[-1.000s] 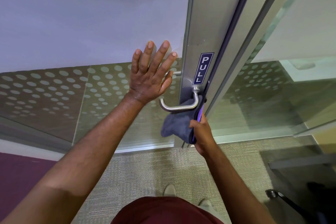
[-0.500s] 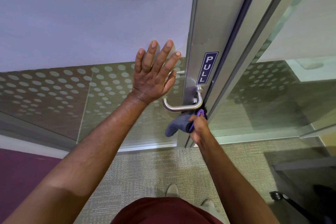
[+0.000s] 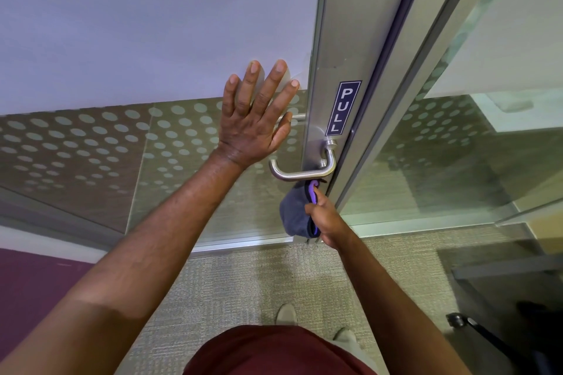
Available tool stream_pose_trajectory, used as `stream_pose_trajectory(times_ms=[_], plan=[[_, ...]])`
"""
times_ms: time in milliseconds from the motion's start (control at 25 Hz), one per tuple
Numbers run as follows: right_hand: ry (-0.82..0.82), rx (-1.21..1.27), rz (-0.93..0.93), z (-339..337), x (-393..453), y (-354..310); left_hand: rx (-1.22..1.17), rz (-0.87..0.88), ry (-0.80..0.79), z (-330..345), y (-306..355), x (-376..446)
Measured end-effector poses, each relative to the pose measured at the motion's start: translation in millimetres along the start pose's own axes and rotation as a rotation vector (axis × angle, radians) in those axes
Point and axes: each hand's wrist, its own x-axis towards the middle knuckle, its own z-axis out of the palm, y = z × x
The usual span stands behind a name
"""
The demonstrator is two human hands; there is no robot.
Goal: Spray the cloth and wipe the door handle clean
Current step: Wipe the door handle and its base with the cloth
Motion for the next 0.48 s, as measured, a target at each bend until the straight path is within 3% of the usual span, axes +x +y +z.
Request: stream_pose_trajectory(times_ms=[80, 240, 480], plan=[[-0.044, 0.028, -0.003, -4, -18, -6, -0.008, -0.007, -0.001, 0, 0, -1], [0.059, 0.167, 0.023, -24, -71, -7, -0.014, -0.02, -0.002, -1, 0, 0], [0.347, -0.02, -0.264, -25, -116, -23, -0.021, -0.026, -0.002, -2, 2, 0]])
